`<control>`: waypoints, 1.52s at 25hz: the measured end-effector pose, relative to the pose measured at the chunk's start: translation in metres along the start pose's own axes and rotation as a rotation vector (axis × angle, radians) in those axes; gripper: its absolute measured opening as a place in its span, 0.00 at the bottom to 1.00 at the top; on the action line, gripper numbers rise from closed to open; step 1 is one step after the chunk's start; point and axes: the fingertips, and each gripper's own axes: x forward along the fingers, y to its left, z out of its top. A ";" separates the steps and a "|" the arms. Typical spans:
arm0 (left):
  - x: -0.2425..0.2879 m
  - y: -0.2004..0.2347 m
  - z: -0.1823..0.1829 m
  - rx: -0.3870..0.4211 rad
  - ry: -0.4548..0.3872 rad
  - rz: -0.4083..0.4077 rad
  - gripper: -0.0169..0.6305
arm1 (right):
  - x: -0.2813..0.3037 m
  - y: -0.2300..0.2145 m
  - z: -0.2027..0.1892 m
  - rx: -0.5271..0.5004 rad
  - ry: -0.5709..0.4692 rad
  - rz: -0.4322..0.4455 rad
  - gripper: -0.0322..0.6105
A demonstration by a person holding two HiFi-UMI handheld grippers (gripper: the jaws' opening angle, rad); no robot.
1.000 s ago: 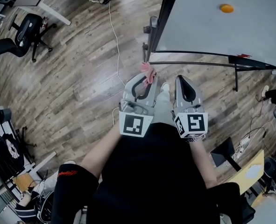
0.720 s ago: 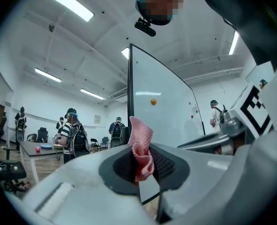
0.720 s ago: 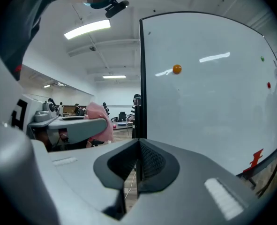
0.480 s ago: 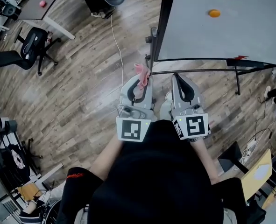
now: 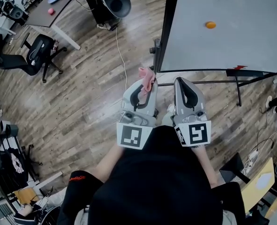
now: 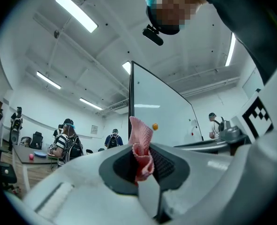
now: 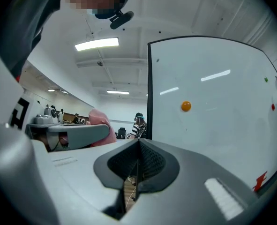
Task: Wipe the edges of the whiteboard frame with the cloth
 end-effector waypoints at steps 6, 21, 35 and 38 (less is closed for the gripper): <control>-0.003 -0.005 0.019 -0.040 -0.041 0.014 0.09 | -0.011 -0.004 0.025 -0.005 -0.053 -0.016 0.05; -0.008 -0.039 0.014 -0.015 -0.017 -0.036 0.09 | -0.042 -0.014 0.023 0.008 -0.048 -0.049 0.05; -0.012 -0.060 0.010 0.036 -0.010 -0.089 0.09 | -0.051 -0.008 0.017 0.006 -0.030 -0.040 0.05; -0.014 -0.058 0.009 0.023 -0.006 -0.080 0.09 | -0.052 -0.005 0.016 0.003 -0.023 -0.035 0.05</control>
